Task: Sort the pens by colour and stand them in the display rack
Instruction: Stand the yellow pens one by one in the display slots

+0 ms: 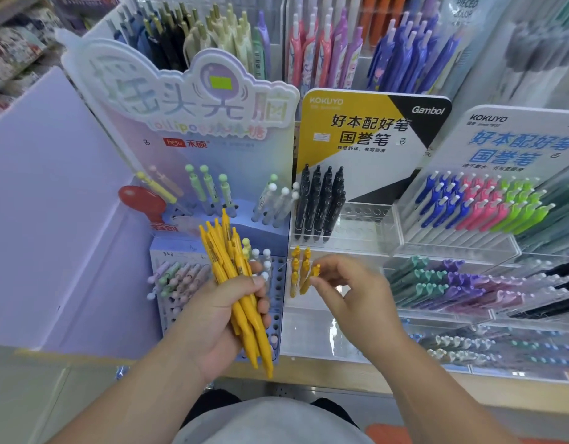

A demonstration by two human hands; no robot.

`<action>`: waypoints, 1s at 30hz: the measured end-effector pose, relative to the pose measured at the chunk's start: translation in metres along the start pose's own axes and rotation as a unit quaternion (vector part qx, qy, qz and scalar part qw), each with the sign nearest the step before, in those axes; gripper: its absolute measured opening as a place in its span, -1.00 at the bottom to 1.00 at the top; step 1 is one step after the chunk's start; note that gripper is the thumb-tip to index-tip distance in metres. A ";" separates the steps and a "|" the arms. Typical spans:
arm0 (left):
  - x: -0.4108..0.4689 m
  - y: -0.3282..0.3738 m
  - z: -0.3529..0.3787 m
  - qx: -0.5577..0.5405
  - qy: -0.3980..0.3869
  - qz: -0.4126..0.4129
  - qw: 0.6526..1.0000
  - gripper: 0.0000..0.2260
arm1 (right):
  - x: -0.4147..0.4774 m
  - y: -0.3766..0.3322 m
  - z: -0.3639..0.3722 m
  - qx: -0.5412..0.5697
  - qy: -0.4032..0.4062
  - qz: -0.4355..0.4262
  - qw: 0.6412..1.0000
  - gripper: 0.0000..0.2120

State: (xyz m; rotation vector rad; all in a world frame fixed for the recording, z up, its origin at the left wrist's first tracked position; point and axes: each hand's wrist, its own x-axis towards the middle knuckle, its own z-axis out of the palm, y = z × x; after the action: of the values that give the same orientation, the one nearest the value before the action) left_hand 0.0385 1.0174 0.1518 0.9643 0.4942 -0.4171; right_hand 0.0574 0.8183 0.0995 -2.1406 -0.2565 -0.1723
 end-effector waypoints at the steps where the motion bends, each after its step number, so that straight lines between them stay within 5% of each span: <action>1: 0.000 0.000 -0.001 -0.001 0.001 -0.001 1.000 -0.68 | -0.001 0.003 0.003 -0.011 -0.001 -0.008 1.000 -0.84; 11: -0.005 0.002 -0.005 0.011 -0.042 0.013 0.999 -0.71 | -0.001 0.013 0.022 -0.062 -0.008 -0.017 0.998 -0.85; 17: -0.006 0.002 -0.004 0.030 -0.041 0.010 0.999 -0.66 | 0.003 0.010 0.014 0.015 0.016 0.037 0.999 -0.87; 23: -0.005 0.001 -0.005 0.040 -0.029 0.010 0.999 -0.66 | 0.033 0.011 -0.004 -0.102 -0.132 -0.031 0.985 -0.72; 30: -0.007 -0.001 -0.003 0.049 -0.028 0.012 0.998 -0.70 | 0.036 0.010 -0.003 -0.121 -0.144 -0.031 0.982 -0.76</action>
State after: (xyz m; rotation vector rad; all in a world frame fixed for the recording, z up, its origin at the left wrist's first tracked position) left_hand 0.0319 1.0202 0.1532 1.0502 0.4141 -0.4489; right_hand 0.0949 0.8148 0.1014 -2.3989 -0.4920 0.0782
